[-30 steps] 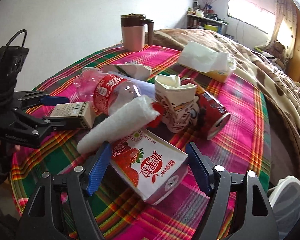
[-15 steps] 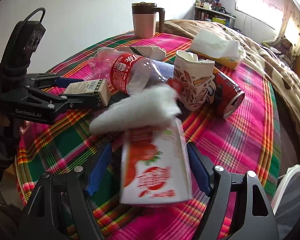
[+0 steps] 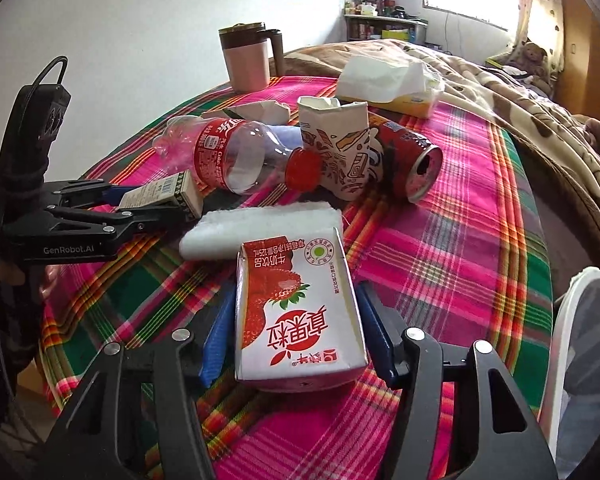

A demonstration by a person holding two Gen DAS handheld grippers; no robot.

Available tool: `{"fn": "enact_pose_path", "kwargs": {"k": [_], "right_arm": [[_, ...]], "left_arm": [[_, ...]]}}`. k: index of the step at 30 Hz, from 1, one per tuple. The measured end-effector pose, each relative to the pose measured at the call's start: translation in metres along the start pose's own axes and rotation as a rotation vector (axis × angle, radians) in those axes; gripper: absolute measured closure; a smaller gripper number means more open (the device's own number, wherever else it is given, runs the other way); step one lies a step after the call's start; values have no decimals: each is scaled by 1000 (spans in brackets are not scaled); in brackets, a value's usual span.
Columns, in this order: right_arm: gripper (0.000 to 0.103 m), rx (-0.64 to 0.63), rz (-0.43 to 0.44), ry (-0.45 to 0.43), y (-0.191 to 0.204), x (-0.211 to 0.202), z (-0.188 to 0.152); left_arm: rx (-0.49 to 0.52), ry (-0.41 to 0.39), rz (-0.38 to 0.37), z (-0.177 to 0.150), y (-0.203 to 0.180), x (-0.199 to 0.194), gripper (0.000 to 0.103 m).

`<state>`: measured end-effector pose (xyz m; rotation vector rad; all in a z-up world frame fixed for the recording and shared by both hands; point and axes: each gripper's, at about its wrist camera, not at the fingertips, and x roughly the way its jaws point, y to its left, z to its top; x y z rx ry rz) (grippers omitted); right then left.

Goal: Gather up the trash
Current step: 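Grasp strawberry juice box with right tool while left tool grasps beige carton, then carry strawberry juice box over wastebasket with right tool while left tool carries beige carton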

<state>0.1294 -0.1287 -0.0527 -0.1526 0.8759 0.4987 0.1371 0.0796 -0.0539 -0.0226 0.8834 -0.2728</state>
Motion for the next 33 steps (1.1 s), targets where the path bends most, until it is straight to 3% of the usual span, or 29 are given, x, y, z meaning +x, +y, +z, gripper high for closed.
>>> {"fn": "enact_pose_path", "kwargs": {"k": [2, 3, 4, 18, 33], "right_arm": [[44, 11, -8, -6, -2, 0, 1], [44, 19, -15, -12, -3, -2, 1], [44, 32, -21, -19, -4, -4, 0], [44, 168, -33, -104, -23, -24, -6], [44, 266, -114, -207, -53, -69, -13]], "left_arm": [[-1, 0, 2, -1, -2, -1, 54], [-1, -2, 1, -1, -3, -2, 64], [-2, -4, -1, -2, -3, -3, 68], [-7, -44, 14, -7, -20, -22, 68], [51, -148, -65, 14, -78, -53, 68]]}}
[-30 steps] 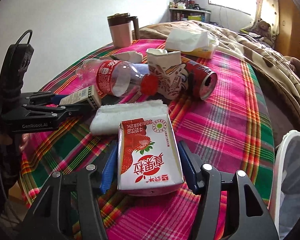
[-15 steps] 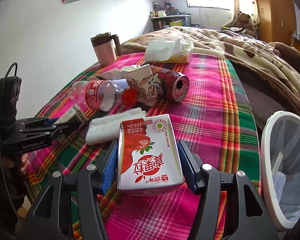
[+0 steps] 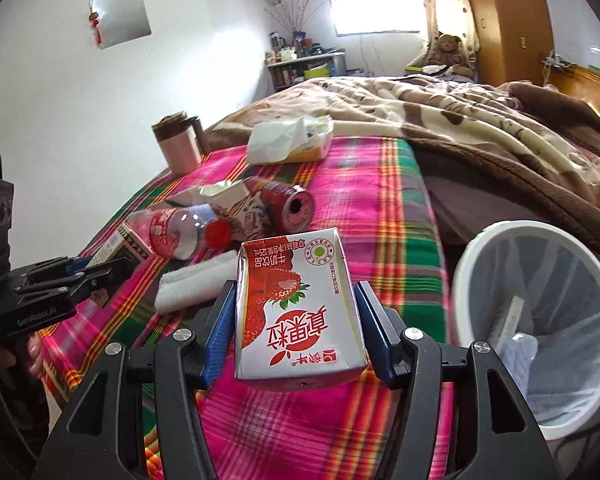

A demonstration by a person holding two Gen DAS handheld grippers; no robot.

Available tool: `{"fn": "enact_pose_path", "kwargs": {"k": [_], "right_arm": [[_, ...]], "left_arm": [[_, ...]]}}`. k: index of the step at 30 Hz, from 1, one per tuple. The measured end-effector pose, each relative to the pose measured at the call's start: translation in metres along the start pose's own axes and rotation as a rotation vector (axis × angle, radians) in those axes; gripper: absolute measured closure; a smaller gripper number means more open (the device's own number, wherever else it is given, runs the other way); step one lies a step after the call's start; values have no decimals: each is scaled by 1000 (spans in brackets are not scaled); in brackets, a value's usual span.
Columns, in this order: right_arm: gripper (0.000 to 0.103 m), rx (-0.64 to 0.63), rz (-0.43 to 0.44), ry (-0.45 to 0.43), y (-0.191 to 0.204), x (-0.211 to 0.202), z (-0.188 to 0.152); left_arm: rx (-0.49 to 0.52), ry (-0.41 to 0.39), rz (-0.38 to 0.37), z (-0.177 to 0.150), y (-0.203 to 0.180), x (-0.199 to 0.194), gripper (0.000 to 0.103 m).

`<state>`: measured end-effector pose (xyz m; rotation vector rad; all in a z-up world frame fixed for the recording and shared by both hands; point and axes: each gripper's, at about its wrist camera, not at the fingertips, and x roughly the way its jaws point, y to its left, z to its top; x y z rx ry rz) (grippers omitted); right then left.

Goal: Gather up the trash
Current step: 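Carry strawberry juice box over wastebasket with right tool while left tool carries beige carton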

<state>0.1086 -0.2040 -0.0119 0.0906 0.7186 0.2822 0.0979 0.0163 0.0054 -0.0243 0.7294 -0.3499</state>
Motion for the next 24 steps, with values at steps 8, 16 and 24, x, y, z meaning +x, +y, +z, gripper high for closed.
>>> {"fn": "enact_pose_path", "kwargs": {"k": [8, 16, 24], "right_arm": [[44, 63, -65, -48, -34, -22, 3], [44, 119, -146, -73, -70, -38, 3], [44, 192, -228, -92, -107, -53, 0]], "left_arm": [[62, -18, -69, 15, -48, 8, 68], [107, -15, -148, 27, -96, 26, 68], [140, -2, -225, 35, -138, 43, 68]]}}
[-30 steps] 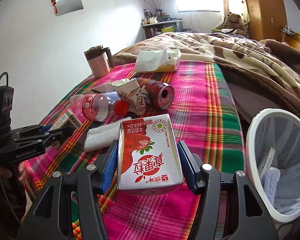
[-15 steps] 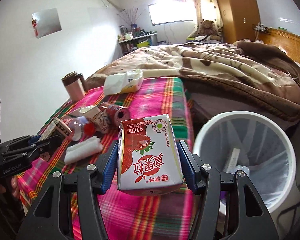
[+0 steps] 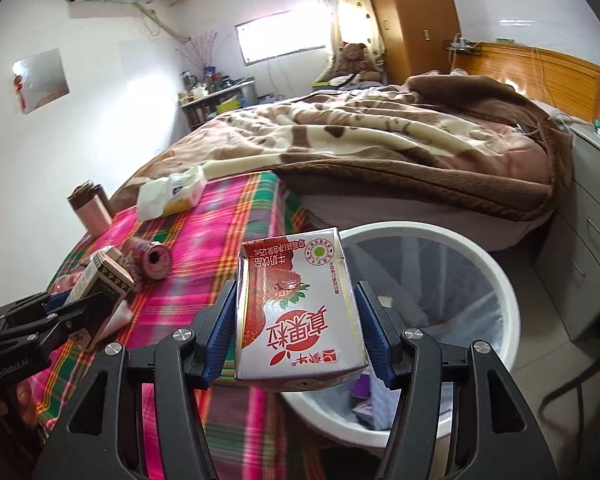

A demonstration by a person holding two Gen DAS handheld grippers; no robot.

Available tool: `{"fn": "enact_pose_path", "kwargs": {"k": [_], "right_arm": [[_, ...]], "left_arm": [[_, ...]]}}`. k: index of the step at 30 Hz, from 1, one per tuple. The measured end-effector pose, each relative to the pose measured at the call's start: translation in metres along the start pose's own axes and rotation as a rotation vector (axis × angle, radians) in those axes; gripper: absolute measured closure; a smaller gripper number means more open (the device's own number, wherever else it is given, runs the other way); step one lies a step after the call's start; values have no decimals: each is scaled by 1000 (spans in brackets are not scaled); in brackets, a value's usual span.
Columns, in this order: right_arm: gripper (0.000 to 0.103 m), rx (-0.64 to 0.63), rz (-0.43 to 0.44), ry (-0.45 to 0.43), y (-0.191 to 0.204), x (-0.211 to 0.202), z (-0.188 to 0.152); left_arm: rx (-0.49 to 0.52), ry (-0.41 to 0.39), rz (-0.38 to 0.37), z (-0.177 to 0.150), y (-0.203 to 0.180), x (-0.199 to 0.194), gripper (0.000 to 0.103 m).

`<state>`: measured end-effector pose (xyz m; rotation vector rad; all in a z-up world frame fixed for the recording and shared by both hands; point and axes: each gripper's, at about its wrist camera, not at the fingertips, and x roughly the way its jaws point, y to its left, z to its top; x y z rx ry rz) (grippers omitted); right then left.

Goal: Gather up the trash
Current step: 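Carry strawberry juice box over wastebasket with right tool while left tool carries beige carton, then open right tool dropping juice box into wastebasket while left tool releases beige carton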

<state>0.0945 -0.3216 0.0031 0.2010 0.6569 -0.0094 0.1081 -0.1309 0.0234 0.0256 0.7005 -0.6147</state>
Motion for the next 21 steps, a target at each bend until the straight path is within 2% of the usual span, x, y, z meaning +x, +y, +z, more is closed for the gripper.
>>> {"fn": "enact_pose_path", "kwargs": {"k": [10, 21], "right_arm": [[44, 47, -82, 31, -35, 6, -2], [44, 94, -128, 78, -64, 16, -6]], "left_arm": [[41, 45, -69, 9, -43, 39, 68], [82, 80, -82, 12, -75, 66, 68]]}}
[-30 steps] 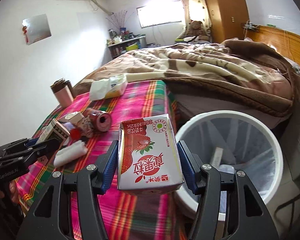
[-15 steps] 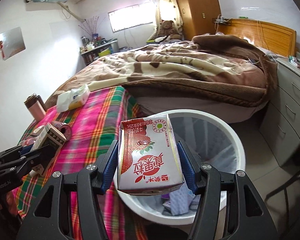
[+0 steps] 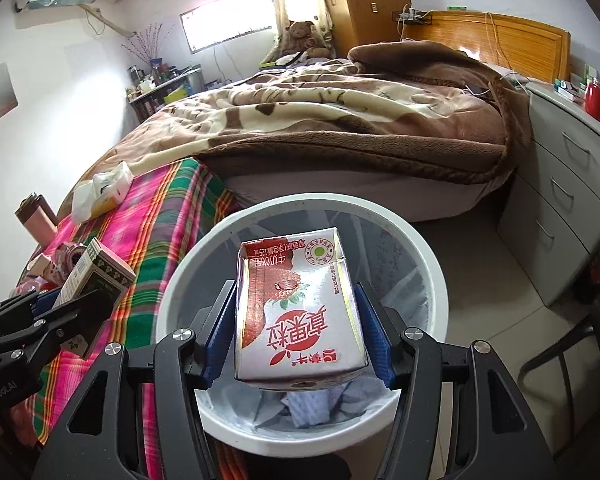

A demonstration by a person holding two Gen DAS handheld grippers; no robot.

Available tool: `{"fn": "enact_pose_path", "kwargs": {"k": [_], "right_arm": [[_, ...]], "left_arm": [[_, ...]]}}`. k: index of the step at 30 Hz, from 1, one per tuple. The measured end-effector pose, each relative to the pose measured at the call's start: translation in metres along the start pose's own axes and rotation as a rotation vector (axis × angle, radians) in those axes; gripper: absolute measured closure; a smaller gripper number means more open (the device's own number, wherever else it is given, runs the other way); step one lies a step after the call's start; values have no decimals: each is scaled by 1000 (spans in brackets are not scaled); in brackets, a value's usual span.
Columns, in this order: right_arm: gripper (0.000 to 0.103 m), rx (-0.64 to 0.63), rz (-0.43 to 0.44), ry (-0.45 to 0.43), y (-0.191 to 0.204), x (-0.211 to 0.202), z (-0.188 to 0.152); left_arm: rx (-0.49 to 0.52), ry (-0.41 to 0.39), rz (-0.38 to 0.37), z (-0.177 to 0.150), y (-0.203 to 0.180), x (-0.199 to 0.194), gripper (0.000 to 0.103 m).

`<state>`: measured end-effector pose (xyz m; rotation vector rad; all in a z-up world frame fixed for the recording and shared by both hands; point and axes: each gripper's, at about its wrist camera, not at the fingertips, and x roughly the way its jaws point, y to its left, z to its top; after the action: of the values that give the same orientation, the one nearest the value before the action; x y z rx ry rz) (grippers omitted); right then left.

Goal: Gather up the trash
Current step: 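Open right tool dropping juice box into wastebasket while left tool releases beige carton, then move left tool to white cloth while right tool moves to red can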

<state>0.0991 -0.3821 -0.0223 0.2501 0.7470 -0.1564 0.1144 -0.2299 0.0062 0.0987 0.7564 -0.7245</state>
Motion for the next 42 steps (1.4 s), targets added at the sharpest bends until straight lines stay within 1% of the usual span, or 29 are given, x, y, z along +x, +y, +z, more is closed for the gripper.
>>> {"fn": "enact_pose_path", "kwargs": {"k": [4, 12, 13, 15, 16, 17, 20, 21, 29, 35, 38, 42], "right_arm": [[44, 4, -14, 9, -4, 3, 1], [43, 3, -50, 25, -10, 8, 1], [43, 2, -55, 26, -10, 8, 1], [43, 1, -62, 28, -10, 8, 1], [43, -2, -66, 29, -10, 8, 0], [43, -3, -70, 29, -9, 8, 1], [34, -7, -75, 21, -7, 7, 1], [34, -7, -78, 18, -6, 6, 1], [33, 2, -62, -19, 1, -5, 2], [33, -18, -37, -37, 16, -10, 2], [33, -32, -19, -51, 25, -13, 2], [33, -51, 20, -76, 39, -17, 1]], "left_arm": [[-8, 17, -15, 3, -5, 10, 68], [6, 32, -37, 4, -14, 20, 67], [7, 31, -37, 4, -14, 20, 64], [-2, 25, -35, 4, -14, 19, 41], [-8, 22, -38, 5, -11, 18, 40], [-10, 17, -45, 4, -10, 15, 40], [-13, 3, -31, 4, -6, 9, 40], [-18, -1, -33, 4, -4, 7, 40], [-35, -30, -15, 1, 11, -12, 38], [-46, -54, 6, -4, 22, -29, 37], [-51, -75, 18, -9, 31, -40, 37], [-57, -93, 54, -18, 45, -55, 34]]}}
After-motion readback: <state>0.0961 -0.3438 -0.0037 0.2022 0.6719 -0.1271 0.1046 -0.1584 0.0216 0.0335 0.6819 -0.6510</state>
